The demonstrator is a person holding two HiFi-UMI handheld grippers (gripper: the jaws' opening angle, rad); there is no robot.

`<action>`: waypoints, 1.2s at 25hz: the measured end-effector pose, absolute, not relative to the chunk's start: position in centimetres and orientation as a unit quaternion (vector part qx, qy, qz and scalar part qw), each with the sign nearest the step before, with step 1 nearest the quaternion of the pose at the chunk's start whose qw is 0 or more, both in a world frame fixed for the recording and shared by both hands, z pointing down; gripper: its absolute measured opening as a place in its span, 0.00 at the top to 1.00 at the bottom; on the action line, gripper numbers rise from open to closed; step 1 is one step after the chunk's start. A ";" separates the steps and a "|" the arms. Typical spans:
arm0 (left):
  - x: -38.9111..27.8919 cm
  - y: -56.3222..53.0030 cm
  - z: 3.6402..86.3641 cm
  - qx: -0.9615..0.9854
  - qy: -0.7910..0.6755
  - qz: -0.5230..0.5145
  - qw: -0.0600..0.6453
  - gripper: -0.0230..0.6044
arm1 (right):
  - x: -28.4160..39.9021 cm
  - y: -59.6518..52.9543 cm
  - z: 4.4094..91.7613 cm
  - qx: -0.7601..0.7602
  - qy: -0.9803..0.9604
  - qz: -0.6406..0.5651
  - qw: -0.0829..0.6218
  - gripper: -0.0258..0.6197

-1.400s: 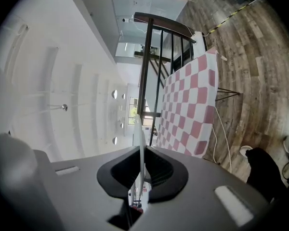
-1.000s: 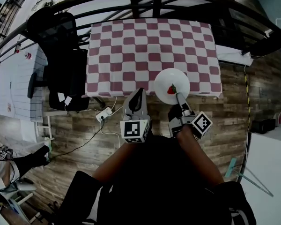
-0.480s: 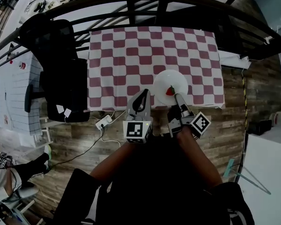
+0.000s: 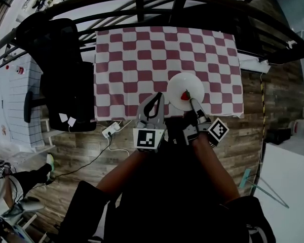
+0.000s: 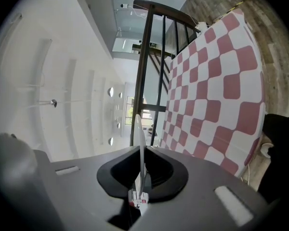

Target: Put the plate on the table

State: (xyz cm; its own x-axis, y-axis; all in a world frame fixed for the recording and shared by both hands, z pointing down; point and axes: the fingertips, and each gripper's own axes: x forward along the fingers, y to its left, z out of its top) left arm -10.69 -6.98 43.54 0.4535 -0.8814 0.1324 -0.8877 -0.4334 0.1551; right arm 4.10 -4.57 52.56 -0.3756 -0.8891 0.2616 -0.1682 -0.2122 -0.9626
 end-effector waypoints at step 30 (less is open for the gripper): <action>-11.3 -17.9 48.3 0.807 -0.570 0.074 0.137 0.95 | 5.0 -17.2 63.8 -0.458 0.597 -0.612 0.243 0.93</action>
